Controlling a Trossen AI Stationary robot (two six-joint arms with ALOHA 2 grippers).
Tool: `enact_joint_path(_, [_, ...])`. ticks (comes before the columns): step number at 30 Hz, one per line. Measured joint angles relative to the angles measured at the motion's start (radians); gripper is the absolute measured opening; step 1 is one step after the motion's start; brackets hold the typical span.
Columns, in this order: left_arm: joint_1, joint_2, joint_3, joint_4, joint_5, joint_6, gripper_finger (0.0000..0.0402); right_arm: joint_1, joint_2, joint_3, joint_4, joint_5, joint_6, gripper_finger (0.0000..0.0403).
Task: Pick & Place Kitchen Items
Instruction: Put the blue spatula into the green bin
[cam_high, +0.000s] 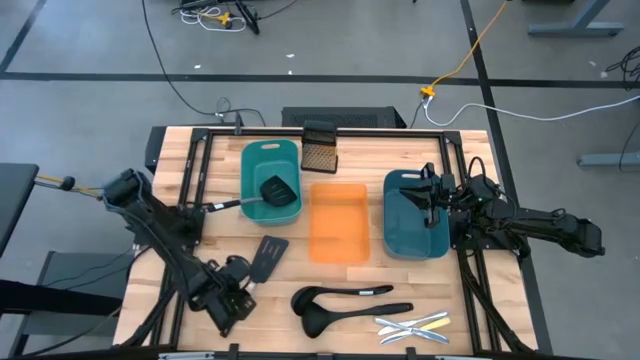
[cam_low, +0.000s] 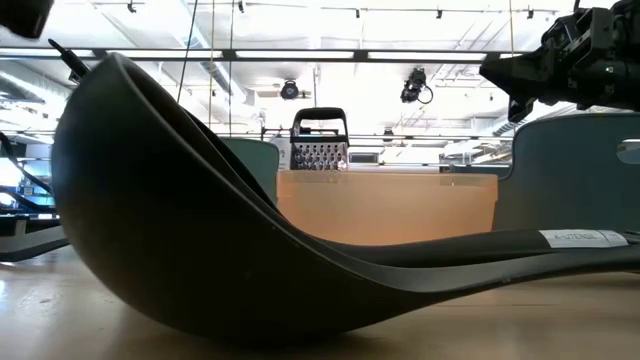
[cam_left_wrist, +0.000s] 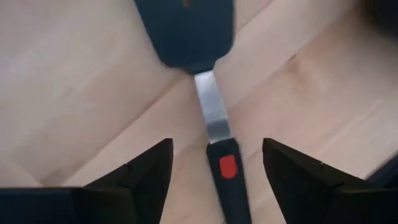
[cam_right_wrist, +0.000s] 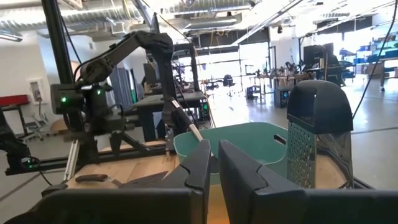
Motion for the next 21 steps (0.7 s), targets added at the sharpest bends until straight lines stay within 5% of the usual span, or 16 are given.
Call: enact_joint_path(21, [0.078, 0.215, 0.000, 0.108, 0.153, 0.095, 0.0256, 0.000, 0.000, 0.000, 0.000, 0.000, 0.000, 0.0044])
